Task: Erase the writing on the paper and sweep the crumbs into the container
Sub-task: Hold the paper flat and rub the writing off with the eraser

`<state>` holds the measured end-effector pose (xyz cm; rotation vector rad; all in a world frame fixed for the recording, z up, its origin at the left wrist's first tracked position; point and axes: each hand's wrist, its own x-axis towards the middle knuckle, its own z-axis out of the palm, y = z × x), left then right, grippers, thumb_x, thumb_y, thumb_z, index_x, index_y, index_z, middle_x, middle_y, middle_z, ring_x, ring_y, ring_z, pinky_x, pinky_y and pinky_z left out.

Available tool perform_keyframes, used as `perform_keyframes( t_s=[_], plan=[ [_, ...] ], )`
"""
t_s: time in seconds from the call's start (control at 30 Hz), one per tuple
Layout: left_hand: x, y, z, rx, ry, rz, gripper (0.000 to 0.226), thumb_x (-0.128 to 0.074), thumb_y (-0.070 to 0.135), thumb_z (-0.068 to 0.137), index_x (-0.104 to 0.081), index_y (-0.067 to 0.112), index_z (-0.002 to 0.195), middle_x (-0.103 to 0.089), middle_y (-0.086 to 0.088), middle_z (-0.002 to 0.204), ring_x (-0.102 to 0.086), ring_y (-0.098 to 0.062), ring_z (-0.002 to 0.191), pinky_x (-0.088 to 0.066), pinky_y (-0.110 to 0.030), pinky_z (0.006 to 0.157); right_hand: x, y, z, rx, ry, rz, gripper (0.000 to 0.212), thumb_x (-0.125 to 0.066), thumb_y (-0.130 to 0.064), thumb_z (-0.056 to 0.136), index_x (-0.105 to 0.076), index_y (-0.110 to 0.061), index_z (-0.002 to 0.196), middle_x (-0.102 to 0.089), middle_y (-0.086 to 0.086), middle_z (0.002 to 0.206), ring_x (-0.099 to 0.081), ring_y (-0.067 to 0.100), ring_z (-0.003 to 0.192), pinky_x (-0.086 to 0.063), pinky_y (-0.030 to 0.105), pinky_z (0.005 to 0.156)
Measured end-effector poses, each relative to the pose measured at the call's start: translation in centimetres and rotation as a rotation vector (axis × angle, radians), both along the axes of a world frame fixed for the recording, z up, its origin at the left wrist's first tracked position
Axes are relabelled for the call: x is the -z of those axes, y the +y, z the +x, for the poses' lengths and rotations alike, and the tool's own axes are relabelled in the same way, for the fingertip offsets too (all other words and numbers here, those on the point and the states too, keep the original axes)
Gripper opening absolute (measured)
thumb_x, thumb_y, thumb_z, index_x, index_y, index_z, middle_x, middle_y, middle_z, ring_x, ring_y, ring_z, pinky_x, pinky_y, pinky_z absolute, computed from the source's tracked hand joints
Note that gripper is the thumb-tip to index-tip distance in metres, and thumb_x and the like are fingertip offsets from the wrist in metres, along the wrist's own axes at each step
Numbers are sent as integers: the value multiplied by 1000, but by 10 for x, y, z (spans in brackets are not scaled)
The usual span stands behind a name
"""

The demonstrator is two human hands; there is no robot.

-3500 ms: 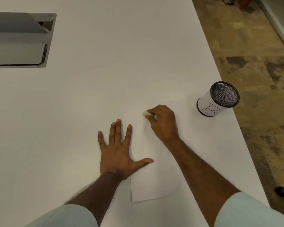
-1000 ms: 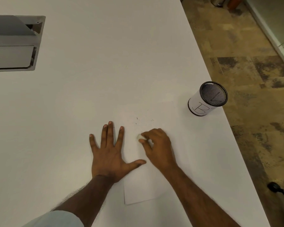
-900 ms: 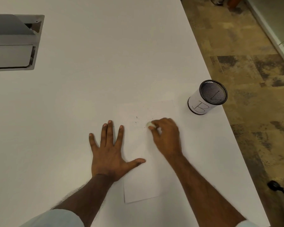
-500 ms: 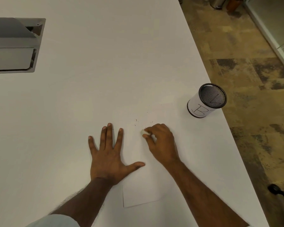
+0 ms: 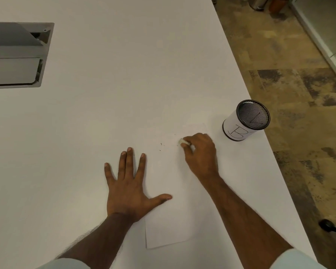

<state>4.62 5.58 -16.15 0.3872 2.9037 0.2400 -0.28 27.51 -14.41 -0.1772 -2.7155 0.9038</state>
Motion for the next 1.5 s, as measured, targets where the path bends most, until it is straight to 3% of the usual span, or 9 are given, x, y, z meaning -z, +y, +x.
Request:
perform_keyframes(
  t_s=[0.3, 0.5, 0.67, 0.83, 0.9, 1.03, 1.13, 1.27, 1.5],
  plan=[
    [-1, 0, 0, 2, 1, 13, 126, -25, 104, 65, -15, 21, 160, -1, -13, 168, -1, -29, 155, -6, -70, 118, 0, -2, 10, -93, -4, -23, 1, -72, -9, 84, -71, -10, 84, -65, 4, 78, -57, 21, 76, -47, 32, 68],
    [-1, -1, 1, 2, -2, 1, 126, -25, 104, 65, -15, 22, 160, 0, -13, 168, 1, -28, 155, -5, -70, 118, -1, 8, -11, 127, -4, -31, 2, -70, -14, 85, -70, -12, 87, -67, 3, 82, -59, 24, 81, -48, 35, 74],
    [-1, 0, 0, 2, -3, 15, 126, -27, 104, 65, -18, 21, 159, -3, -13, 168, -3, -29, 155, -8, -71, 117, 5, -15, 19, -159, 17, -63, 4, -70, -15, 87, -70, -11, 88, -67, 3, 82, -58, 20, 78, -48, 35, 72],
    [0, 0, -1, 0, 2, 12, 126, -28, 104, 65, -18, 21, 159, -4, -13, 168, -3, -29, 155, -7, -70, 117, 4, 1, -9, 75, 29, -38, 2, -71, -13, 84, -70, -13, 86, -66, 1, 80, -58, 20, 78, -50, 37, 73],
    [0, 0, -1, 1, 4, 14, 126, -29, 104, 65, -19, 21, 159, -5, -13, 168, -4, -29, 155, -8, -70, 117, 2, 7, -15, 148, 0, -172, 6, -72, -15, 84, -71, -14, 90, -64, -3, 78, -56, 11, 71, -49, 30, 72],
    [0, -1, 0, 3, 6, 24, 126, -29, 103, 66, -19, 20, 159, -4, -13, 168, -4, -28, 155, -8, -70, 117, -14, 11, 6, 353, -75, -817, 23, -68, -14, 89, -66, -11, 112, -59, -3, 73, -50, 8, 60, -45, 20, 61],
    [-2, -1, 0, 4, -1, 26, 126, -29, 103, 66, -19, 19, 159, -5, -13, 168, -5, -28, 155, -9, -70, 117, -23, -9, 39, 207, -310, -1177, 12, -59, -5, 92, -67, -5, 101, -68, 6, 72, -62, 15, 61, -48, 30, 59],
    [-2, 0, 0, 20, -2, 20, 126, -29, 103, 66, -21, 18, 159, -5, -14, 168, -5, -30, 155, -8, -70, 117, -24, -37, 41, -60, -651, -1255, 20, -53, -11, 97, -59, 3, 110, -72, 16, 103, -71, 29, 93, -57, 36, 82],
    [-2, -1, 0, 13, -4, 8, 126, -29, 103, 66, -19, 19, 159, -5, -14, 168, -3, -28, 155, -8, -70, 117, -16, -11, -37, 196, -251, -1416, 8, -48, -4, 98, -56, -8, 99, -68, 14, 103, -70, 18, 87, -54, 28, 82]
  ],
)
